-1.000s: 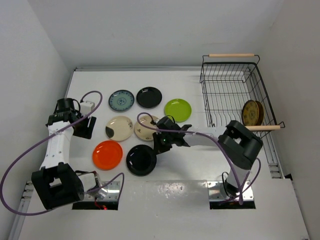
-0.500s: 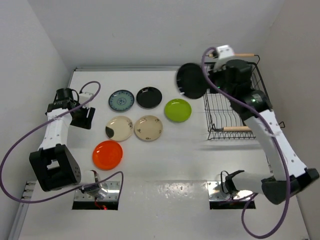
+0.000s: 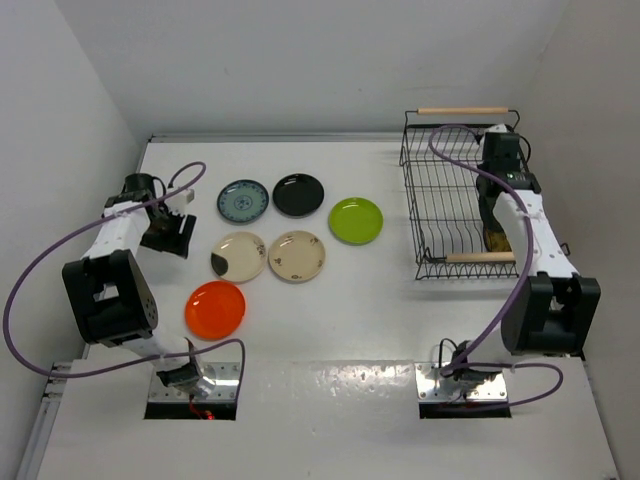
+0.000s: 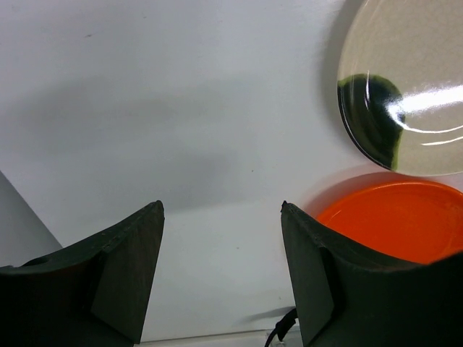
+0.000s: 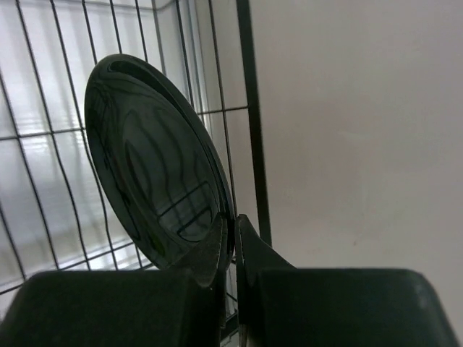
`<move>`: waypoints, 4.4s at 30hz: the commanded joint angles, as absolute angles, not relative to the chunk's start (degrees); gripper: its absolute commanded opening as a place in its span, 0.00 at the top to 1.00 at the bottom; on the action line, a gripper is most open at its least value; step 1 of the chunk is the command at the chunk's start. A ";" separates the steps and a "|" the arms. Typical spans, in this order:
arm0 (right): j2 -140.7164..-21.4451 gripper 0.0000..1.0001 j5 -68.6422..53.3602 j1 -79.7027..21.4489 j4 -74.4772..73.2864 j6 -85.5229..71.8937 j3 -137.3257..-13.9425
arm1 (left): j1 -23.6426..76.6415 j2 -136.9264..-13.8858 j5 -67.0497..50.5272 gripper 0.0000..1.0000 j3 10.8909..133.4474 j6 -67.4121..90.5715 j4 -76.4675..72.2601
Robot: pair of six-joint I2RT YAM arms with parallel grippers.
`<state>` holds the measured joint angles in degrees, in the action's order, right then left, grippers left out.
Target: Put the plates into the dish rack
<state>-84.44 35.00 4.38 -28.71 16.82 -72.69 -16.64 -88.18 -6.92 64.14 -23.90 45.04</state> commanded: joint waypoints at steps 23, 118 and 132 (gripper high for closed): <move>-87.44 1.00 37.62 6.50 -18.81 13.89 -58.36 | -16.26 -91.41 -7.12 0.29 68.91 -23.29 43.59; -80.60 1.00 -18.93 -25.58 -7.20 -24.80 -70.31 | 18.73 -95.80 -36.31 0.58 111.45 -14.50 49.31; -77.24 1.00 35.41 -6.44 -31.37 7.72 -85.00 | 6.15 -96.77 -20.48 0.00 99.44 -13.71 46.33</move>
